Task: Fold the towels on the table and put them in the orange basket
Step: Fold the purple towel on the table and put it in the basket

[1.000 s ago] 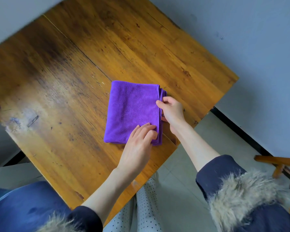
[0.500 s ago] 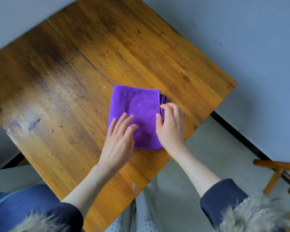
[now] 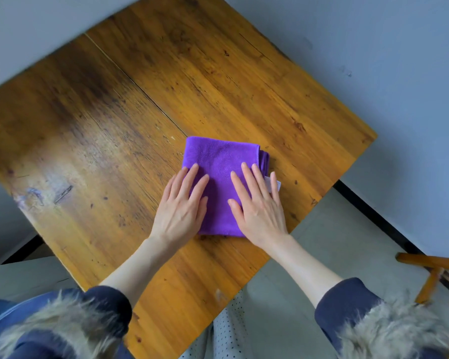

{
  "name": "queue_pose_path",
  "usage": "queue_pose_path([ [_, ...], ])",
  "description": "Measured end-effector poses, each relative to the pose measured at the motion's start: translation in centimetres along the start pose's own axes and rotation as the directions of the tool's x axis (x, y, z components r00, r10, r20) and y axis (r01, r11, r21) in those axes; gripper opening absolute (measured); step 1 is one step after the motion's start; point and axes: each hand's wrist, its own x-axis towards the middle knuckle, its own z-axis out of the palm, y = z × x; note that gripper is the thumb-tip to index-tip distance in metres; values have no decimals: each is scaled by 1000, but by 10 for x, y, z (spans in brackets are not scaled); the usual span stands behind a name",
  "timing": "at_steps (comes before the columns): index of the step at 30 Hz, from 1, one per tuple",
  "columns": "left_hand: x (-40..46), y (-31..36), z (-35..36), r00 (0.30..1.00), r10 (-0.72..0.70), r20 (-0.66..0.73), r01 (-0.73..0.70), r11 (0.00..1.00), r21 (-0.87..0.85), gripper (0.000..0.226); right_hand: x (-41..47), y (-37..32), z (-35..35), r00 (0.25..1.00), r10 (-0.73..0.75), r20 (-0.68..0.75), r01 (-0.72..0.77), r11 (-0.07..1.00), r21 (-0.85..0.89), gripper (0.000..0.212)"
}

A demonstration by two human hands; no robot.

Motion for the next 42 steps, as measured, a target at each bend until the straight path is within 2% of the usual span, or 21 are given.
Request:
queue_pose_path([
  [3, 35, -11, -4, 999, 31, -9, -31, 999, 39, 49, 27, 8, -5, 1000, 10, 12, -9, 999, -47, 55],
  [7, 66, -23, 4, 983, 50, 178, -84, 978, 189, 59, 45, 19, 0, 991, 66, 118, -49, 989, -142, 57],
  [10, 68, -25, 8, 975, 19, 223, -69, 973, 219, 60, 45, 17, 1, 989, 73, 128, -59, 992, -111, 58],
  [12, 64, -23, 5, 980, 31, 199, -59, 988, 141, 58, 39, 12, -2, 993, 86, 85, -85, 996, -10, 55],
  [15, 50, -21, -3, 999, 6, 54, 1, 992, -130, 53, 19, 4, -10, 982, 177, -65, -158, 960, 232, 45],
  [17, 32, -20, -6, 998, -68, -13, 63, 967, -246, 51, 1, 0, -12, 959, 223, -173, -165, 941, 297, 35],
  [19, 16, -21, -6, 986, -166, -4, 156, 933, -323, 51, -13, -3, -13, 926, 317, -206, -234, 908, 347, 27],
  [21, 7, -22, -5, 955, -295, 36, 282, 857, -431, 49, -17, -5, -13, 869, 483, -110, -395, 810, 435, 22],
  [24, 11, -24, -6, 861, -494, 124, 473, 685, -555, 40, -8, -1, -8, 702, 698, 142, -659, 562, 501, 26],
  [26, 19, -26, -7, 800, -559, 217, 565, 583, -584, 34, 2, 1, -7, 600, 747, 286, -742, 387, 547, 29],
  [28, 25, -26, -7, 776, -559, 292, 611, 553, -567, 32, 11, 3, -4, 554, 738, 386, -759, 256, 599, 29],
  [29, 25, -25, -6, 774, -547, 319, 621, 562, -546, 32, 13, 4, -2, 539, 734, 414, -770, 229, 596, 29],
  [32, 19, -20, -2, 746, -555, 368, 661, 553, -507, 31, 10, 10, 1, 525, 717, 459, -790, 208, 577, 24],
  [34, -26, -30, -26, 642, -673, 368, 733, 398, -551, 29, 8, -18, -17, 604, 578, 548, -781, 293, 552, 16],
  [37, -44, -30, -17, 636, -652, 413, 724, 317, -613, 28, 6, -15, -18, 611, 491, 621, -788, 303, 536, 15],
  [40, -56, -28, -16, 612, -607, 507, 713, 147, -686, 29, -2, -16, -12, 640, 465, 612, -767, 348, 539, 14],
  [42, -74, -28, -22, 586, -599, 545, 688, 12, -726, 29, -4, -25, -16, 698, 416, 582, -715, 380, 587, 10],
])
